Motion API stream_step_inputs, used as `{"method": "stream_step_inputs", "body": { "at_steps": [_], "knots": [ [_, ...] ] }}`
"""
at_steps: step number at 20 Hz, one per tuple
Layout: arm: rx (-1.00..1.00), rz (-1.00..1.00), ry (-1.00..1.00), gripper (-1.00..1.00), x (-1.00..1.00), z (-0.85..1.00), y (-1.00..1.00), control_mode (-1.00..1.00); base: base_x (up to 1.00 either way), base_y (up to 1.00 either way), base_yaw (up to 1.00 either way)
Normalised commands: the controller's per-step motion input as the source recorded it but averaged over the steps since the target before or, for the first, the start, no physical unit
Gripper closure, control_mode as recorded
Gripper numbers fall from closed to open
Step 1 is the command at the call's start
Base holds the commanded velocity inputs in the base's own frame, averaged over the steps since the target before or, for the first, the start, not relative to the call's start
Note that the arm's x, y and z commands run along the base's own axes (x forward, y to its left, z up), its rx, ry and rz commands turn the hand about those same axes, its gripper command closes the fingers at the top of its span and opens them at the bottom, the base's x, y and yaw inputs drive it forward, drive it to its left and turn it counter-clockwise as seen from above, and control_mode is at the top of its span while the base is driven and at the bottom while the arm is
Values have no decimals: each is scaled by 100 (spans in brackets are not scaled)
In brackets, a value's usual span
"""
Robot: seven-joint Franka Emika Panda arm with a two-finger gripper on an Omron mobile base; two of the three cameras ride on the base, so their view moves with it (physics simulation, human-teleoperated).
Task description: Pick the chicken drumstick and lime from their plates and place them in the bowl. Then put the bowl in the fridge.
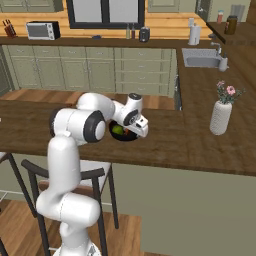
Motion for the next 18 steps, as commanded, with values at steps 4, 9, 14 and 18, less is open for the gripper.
{"method": "stream_step_inputs", "body": {
  "at_steps": [4,9,14,18],
  "knots": [
    [0,-5,5,-100,0,-30,0,-100,0,0,0],
    [0,-5,4,-100,0,-33,0,-100,0,0,0],
    [0,-5,0,100,0,-30,7,-100,0,0,0],
    [0,-3,0,100,3,-21,15,-100,0,0,0]
  ]
}}
